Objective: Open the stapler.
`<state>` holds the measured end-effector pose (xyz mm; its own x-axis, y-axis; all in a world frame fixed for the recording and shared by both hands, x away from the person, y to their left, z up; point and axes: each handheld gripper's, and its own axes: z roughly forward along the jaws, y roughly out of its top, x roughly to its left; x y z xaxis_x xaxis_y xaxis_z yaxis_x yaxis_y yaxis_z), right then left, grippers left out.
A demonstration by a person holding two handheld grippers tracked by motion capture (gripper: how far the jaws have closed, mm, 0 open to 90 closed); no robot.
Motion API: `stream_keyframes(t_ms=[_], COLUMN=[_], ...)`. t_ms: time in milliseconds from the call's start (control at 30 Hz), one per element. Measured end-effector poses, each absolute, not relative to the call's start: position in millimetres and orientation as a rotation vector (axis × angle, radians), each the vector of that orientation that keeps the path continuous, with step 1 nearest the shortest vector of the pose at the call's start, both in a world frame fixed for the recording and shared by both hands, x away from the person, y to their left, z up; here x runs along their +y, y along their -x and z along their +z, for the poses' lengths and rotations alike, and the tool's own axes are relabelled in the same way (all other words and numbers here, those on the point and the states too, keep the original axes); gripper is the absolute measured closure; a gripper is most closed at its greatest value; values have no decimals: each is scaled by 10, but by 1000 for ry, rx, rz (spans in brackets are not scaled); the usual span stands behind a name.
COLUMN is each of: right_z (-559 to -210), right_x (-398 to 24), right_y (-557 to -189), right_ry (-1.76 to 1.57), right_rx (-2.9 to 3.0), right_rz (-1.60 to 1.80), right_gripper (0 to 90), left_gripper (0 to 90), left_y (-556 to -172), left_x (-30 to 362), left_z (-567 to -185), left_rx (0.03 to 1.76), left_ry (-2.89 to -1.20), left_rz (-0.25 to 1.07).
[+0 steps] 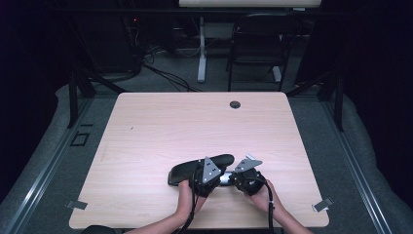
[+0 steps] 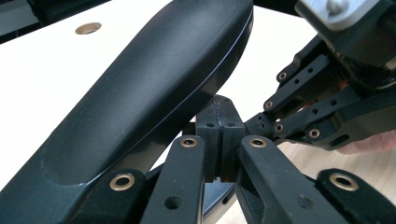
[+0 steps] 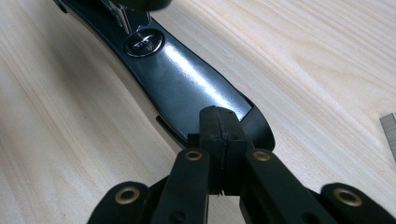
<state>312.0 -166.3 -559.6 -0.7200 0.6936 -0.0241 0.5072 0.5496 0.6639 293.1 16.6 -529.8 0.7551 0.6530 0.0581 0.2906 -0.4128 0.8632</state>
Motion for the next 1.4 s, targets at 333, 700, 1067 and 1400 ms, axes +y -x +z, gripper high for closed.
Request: stream_keyframes(t_ms=[333, 700, 1067, 1400], right_z=[-5597, -5595, -5593, -5593], right_x=[-1664, -1674, -1671, -1671], right_y=[-3123, -3129, -3129, -3131], right_ry=[-1001, -1017, -1015, -1004], right_rx=[2505, 2510, 2512, 2513], right_rz=[949, 953, 946, 944], right_gripper=[900, 900, 900, 900], left_gripper=[900, 900, 900, 900], left_y=[-2932, -2940, -2929, -2920], left_x=[229, 333, 426, 507], left_z=[-5182, -5040, -4936, -4878], left_rx=[721, 739, 753, 771], left_ry=[-1960, -1902, -1861, -1829], left_rz=[522, 537, 550, 551])
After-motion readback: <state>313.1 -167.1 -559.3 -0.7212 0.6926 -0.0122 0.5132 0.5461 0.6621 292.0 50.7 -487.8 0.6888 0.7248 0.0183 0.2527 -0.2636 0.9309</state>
